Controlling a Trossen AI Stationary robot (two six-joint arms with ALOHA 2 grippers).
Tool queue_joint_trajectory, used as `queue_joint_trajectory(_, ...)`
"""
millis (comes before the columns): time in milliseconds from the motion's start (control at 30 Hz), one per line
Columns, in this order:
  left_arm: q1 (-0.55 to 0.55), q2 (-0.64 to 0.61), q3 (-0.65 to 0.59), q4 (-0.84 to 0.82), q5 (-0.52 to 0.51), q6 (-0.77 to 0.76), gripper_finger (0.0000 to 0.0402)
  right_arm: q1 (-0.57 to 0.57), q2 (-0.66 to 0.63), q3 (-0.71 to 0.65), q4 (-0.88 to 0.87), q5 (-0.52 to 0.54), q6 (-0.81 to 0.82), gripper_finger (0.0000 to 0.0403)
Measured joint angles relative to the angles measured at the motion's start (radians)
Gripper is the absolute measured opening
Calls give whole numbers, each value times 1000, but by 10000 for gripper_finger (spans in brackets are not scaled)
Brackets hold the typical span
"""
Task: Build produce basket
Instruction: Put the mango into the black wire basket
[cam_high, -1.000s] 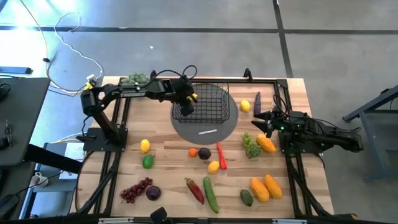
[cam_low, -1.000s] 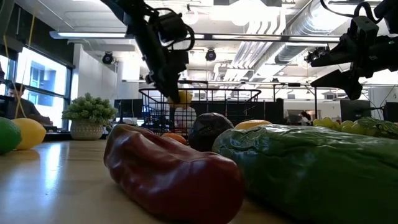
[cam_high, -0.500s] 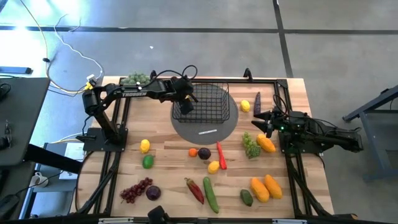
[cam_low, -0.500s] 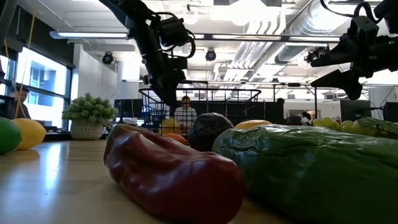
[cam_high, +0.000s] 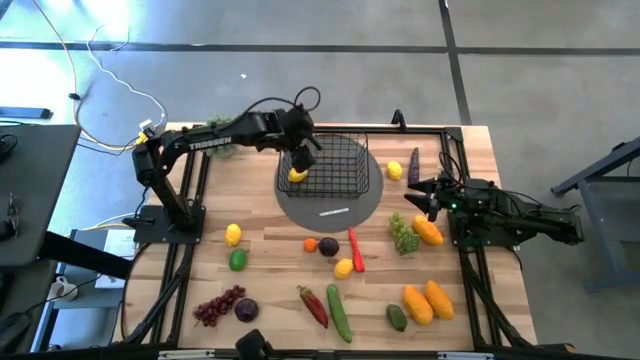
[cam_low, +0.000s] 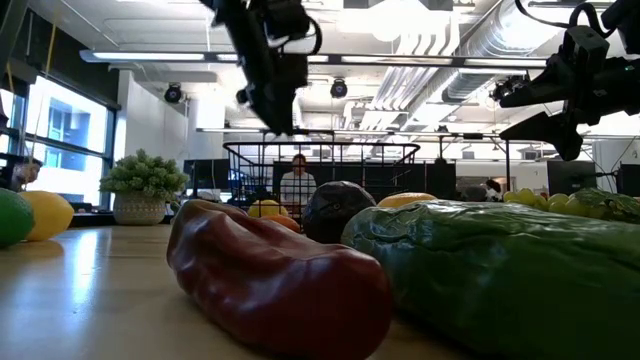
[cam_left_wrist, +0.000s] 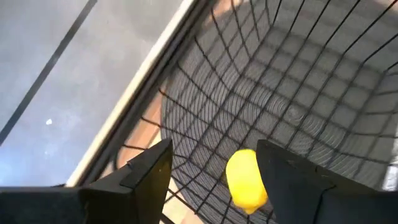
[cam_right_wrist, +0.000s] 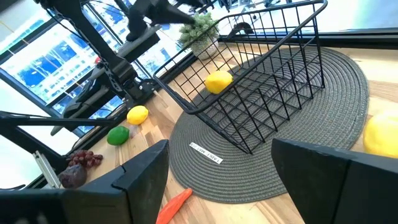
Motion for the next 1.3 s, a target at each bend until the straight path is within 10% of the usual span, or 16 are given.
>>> queue_joint_trajectory(367,-13,-18,239,-176,126,-33,223,0,0,0,0,0,0,264)
queue_joint_trajectory(1300,-181,-235,251,-424,187,-308,223,0,0,0,-3,0,146,264)
